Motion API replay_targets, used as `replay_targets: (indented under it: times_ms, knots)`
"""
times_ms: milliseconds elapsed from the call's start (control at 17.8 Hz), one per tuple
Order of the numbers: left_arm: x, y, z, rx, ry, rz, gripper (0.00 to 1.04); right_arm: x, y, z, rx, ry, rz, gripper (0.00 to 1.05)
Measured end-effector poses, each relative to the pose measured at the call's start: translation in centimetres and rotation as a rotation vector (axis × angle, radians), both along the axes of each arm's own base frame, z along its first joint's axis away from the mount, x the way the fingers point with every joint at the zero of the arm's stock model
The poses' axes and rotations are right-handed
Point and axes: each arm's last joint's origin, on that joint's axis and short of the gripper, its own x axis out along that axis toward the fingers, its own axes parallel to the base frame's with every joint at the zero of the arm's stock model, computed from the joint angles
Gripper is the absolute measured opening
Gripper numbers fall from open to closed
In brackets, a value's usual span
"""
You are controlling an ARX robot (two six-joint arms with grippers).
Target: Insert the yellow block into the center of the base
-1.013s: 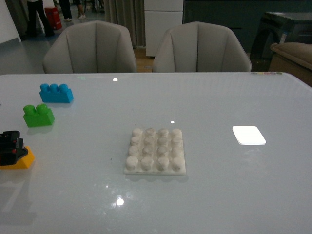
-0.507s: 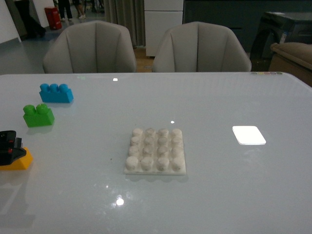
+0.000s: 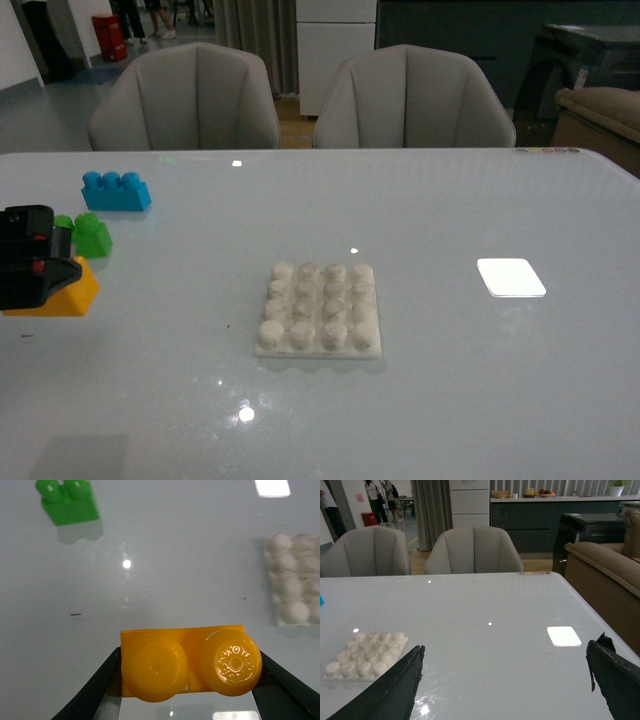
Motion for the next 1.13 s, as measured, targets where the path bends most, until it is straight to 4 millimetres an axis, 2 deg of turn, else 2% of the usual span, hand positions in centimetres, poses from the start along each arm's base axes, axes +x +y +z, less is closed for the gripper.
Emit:
replay_targets:
  times_ms: [113,169,282,394,450,563,1126]
  knots:
    - [-0.5,-3.2,0.5,-0.024,-0.023,-0.047,0.63,0.0,0.0,0.0,0.0,0.0,0.0,0.98]
    - [-0.6,-4.6,0.1,-0.031,-0.008,-0.063,0.63,0.0,0.0,0.0,0.0,0.0,0.0,0.98]
    - [0.1,-7.5,-0.7,-0.046,0.021,-0.089,0.63,0.0,0.0,0.0,0.0,0.0,0.0,0.98]
    - [1.1,-11.2,-0.6,-0.068,0.016,-0.13,0.63,0.0,0.0,0.0,0.0,0.0,0.0,0.98]
    - [5.3,-20.3,-3.7,-0.012,0.068,-0.168,0.63,0.0,0.0,0.0,0.0,0.0,0.0,0.98]
    - [7.2,-19.8,-4.8,-0.012,0.096,-0.119,0.63,0.0,0.0,0.0,0.0,0.0,0.0,0.98]
    - [8.1,-19.9,-5.4,-0.013,0.105,-0.108,0.63,0.0,0.0,0.0,0.0,0.0,0.0,0.98]
